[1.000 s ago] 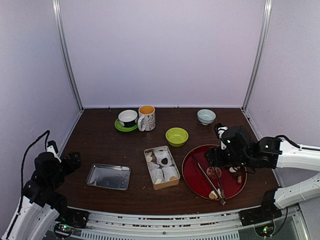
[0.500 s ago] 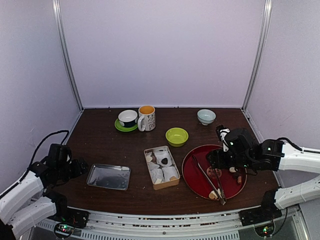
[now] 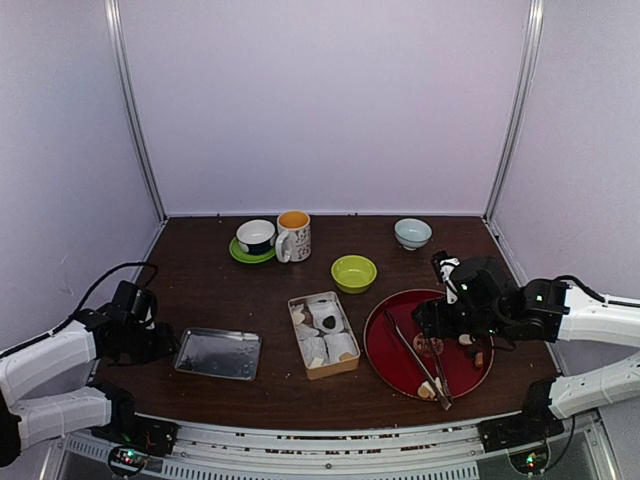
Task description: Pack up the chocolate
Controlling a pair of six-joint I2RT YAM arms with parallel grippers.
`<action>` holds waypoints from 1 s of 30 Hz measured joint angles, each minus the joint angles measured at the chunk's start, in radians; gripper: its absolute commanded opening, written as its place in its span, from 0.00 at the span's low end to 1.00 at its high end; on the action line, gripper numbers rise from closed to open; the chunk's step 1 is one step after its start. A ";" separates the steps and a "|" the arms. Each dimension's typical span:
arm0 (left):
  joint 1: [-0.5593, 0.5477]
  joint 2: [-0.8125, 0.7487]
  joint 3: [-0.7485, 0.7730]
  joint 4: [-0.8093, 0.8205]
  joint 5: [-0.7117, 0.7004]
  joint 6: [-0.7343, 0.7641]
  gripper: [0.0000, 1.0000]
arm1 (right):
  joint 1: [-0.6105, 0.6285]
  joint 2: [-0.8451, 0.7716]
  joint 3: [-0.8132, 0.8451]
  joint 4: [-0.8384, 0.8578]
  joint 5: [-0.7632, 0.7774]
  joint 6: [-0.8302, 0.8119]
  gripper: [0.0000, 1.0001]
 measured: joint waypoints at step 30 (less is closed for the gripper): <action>-0.100 0.323 0.121 0.063 0.016 0.077 0.00 | -0.005 -0.026 -0.021 0.011 -0.021 0.004 0.74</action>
